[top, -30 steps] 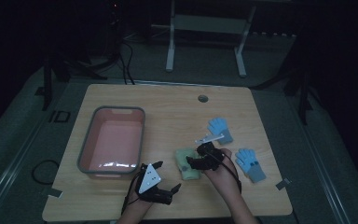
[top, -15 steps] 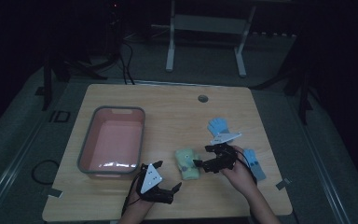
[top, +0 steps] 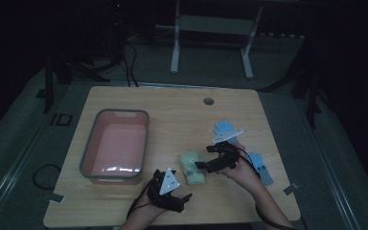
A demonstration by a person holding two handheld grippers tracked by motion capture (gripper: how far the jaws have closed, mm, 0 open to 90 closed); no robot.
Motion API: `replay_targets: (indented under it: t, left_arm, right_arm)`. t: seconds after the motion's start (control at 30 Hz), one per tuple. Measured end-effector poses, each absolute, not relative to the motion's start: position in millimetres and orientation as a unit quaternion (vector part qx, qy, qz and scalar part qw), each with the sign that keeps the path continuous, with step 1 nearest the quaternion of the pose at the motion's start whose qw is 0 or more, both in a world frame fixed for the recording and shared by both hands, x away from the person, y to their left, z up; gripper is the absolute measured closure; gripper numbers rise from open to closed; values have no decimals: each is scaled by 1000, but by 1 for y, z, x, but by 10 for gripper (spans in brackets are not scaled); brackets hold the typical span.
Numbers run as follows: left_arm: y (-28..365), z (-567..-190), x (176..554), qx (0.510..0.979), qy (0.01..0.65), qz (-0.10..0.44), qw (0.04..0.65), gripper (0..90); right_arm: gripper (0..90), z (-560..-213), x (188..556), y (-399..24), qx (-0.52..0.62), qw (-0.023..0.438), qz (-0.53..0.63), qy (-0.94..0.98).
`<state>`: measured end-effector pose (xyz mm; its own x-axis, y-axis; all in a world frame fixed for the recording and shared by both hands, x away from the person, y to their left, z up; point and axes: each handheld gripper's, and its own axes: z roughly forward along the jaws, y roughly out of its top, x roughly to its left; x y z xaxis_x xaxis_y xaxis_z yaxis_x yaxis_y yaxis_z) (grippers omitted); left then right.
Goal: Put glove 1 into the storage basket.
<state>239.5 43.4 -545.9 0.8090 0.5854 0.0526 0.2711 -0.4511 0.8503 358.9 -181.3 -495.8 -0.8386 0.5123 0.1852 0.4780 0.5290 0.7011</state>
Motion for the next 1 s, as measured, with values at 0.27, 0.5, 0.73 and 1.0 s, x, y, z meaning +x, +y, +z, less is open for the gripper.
replay_targets:
  t: [0.27,0.5,0.73,1.0]
  left_arm:
    - [27,-534,252,848,194,192,455,195]
    - [13,-549,269,880,155,195,405,294]
    - [12,-553,273,890,145,200,384,392]
    - [3,-560,270,901,121,222,352,383]
  right_arm:
    - [325,-496,382,-172,272,18,393,878]
    - [346,-514,399,-165,288,-30,379,879]
    - [361,-542,405,-163,306,-66,333,889]
    - [550,-545,403,-163,318,-104,329,883]
